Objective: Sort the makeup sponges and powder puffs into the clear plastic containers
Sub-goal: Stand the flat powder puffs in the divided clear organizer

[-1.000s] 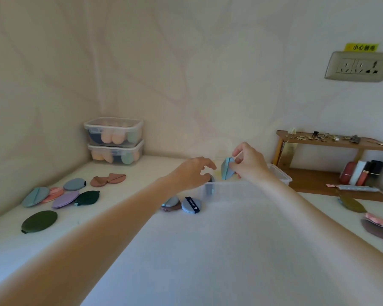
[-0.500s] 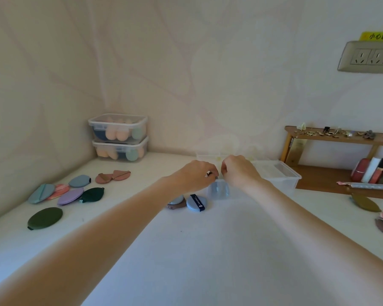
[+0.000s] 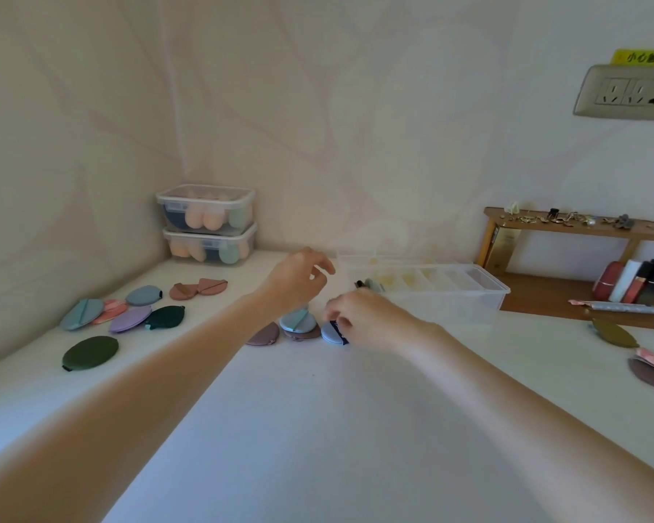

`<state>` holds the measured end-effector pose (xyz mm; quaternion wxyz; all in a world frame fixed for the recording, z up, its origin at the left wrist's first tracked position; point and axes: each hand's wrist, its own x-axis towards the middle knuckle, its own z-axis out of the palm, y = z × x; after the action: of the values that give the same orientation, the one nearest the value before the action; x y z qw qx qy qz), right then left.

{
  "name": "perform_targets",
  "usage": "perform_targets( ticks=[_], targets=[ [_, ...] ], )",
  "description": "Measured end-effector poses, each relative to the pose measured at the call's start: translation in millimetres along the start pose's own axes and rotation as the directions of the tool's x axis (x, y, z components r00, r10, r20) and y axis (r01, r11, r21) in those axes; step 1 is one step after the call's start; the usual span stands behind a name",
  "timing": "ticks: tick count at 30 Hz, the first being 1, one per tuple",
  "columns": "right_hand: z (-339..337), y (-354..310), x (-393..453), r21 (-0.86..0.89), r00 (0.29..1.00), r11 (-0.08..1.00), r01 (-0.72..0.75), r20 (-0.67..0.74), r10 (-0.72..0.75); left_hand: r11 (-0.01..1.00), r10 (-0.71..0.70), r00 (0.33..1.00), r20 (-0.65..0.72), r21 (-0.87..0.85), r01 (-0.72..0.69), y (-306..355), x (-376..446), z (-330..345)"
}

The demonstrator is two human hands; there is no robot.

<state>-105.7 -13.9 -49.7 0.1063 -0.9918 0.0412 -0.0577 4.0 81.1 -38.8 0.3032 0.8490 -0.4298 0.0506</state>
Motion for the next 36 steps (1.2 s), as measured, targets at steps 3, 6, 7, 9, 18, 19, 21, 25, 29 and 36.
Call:
perform_targets(
  ticks=[3,6,7,9,18,19,21,25,29,36],
  targets=[
    [15.7,-4.5,3.2,-0.081,0.982,0.995,-0.056,0.178,0.069,1.000,-0.002,1.000,0.014,0.003,0.002,0.9,-5.0,-4.3],
    [16.1,-6.3,3.6,-0.077,0.983,0.994,-0.079,0.160,0.091,1.000,0.013,1.000,0.027,0.017,-0.014,3.9,-8.7,-7.3],
    [12.2,-6.7,3.5,-0.076,0.988,0.994,-0.074,0.128,0.084,1.000,0.017,0.999,0.029,0.016,-0.017,5.0,-9.3,-7.4],
    [-1.8,-5.9,1.7,-0.052,0.994,0.997,-0.063,0.084,0.067,1.000,0.022,0.999,0.030,0.009,-0.023,8.6,-8.8,-5.7],
    [-62.4,56.4,-5.6,0.342,0.835,0.908,-0.240,-0.405,0.373,0.995,0.080,0.993,0.082,-0.058,-0.076,31.5,10.3,21.0],
    [-59.7,61.9,-6.2,0.356,0.808,0.899,-0.254,-0.432,0.400,0.994,0.098,0.989,0.108,-0.052,-0.093,34.0,11.3,24.0],
    [-51.0,66.2,-6.5,0.326,0.805,0.908,-0.264,-0.444,0.394,0.989,0.150,0.978,0.148,-0.012,-0.150,36.5,13.6,29.3],
    [-40.5,57.8,1.2,0.186,0.855,0.954,-0.233,-0.429,0.292,0.973,0.210,0.957,0.202,0.056,-0.226,35.4,17.3,36.0],
    [-35.0,51.3,13.1,0.072,0.875,0.948,-0.310,-0.368,0.314,0.957,0.189,0.947,0.258,0.170,-0.237,35.1,16.6,38.5],
    [-30.1,57.3,14.2,0.069,0.861,0.920,-0.385,-0.332,0.385,0.961,0.191,0.948,0.256,0.149,-0.234,31.6,18.1,38.2]
  ],
)
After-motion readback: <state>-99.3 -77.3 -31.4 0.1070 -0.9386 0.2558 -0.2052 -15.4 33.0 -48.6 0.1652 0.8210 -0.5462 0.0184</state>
